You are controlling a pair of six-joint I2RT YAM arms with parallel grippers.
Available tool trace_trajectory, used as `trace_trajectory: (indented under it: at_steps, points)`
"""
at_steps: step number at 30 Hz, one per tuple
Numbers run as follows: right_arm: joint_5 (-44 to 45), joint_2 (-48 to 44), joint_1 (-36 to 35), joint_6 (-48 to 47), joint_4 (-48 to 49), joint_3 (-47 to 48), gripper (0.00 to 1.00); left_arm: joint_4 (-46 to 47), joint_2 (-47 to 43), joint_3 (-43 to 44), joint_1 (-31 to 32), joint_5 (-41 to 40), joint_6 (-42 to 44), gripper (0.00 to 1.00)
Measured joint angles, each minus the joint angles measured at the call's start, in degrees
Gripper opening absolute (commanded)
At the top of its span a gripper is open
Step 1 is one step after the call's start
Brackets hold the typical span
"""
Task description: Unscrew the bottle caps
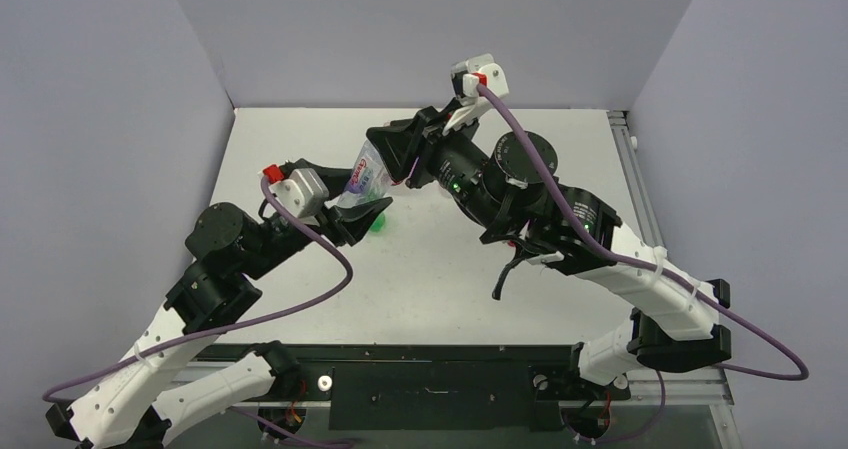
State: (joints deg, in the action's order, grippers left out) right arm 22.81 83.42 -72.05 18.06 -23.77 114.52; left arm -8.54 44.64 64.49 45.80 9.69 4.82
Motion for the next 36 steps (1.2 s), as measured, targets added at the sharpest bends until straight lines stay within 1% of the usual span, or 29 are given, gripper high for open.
trace_trajectory:
  at_steps: [1,4,6,7,10,15,21,23,24,25,26,28,29,32,35,36]
  points:
    - [0.28,0.33,0.15,-0.09,-0.26,0.5,0.13,-0.02,0.0,0.09,-0.02,-0.17,-0.52,0.33]
    - [0.37,0.74,0.09,0.02,-0.26,1.14,0.08,-0.2,-0.11,0.24,-0.04,-0.33,-1.77,0.33]
    - [0.31,0.74,0.07,-0.11,-0.28,1.29,0.02,-0.26,-0.11,0.52,-0.02,-0.28,-2.54,0.33]
    - [0.07,0.74,0.07,-0.39,-0.28,1.38,0.0,-0.31,-0.09,0.63,-0.02,-0.26,-2.99,0.33]
    - [-2.19,0.74,0.5,-1.51,-0.74,2.21,0.0,-0.57,0.02,1.33,-0.02,0.35,-4.96,0.33]
    - [-14.45,0.57,2.08,-4.68,-4.13,6.08,0.0,0.15,0.0,2.58,-0.09,6.1,-10.43,0.32]
    - [-33.68,-2.54,4.94,-6.36,-4.66,6.49,0.0,1.64,1.44,5.88,-0.44,19.15,-19.06,0.28]
    - [-38.45,-3.48,5.68,-6.51,-4.72,6.25,0.0,2.47,2.14,6.6,-0.42,23.12,-21.29,0.28]
    - [-40.98,-3.93,6.12,-6.58,-4.9,6.12,0.15,2.8,2.43,6.8,-0.42,24.79,-22.16,0.27]
    - [-42.21,-4.13,6.4,-6.6,-5.11,6.05,0.28,2.93,2.58,6.88,-0.44,25.9,-22.71,0.27]
    - [-42.97,-4.33,6.62,-6.64,-5.44,6.01,0.51,2.97,2.67,6.88,-0.44,26.67,-23.1,0.27]
    - [-42.12,-4.7,6.71,-6.64,-5.84,5.6,0.75,2.78,2.75,6.88,-0.52,27.1,-23.37,0.26]
    - [-40.26,-4.83,6.38,-6.8,-5.88,5.25,0.78,2.6,2.75,6.88,-0.52,27.04,-23.17,0.26]
    - [-29.75,-5.18,4.11,-6.86,-5.49,3.91,0.8,2.08,2.64,6.38,-0.52,25.33,-20.85,0.26]
    - [-17.44,-5.09,0.85,-6.93,-4.35,2.64,0.81,1.6,2.03,4.87,-0.52,21.46,-16.55,0.26]
    - [-15.17,-4.85,0.22,-6.93,-4.2,2.62,0.81,1.55,1.88,4.42,-0.52,20.39,-15.45,0.26]
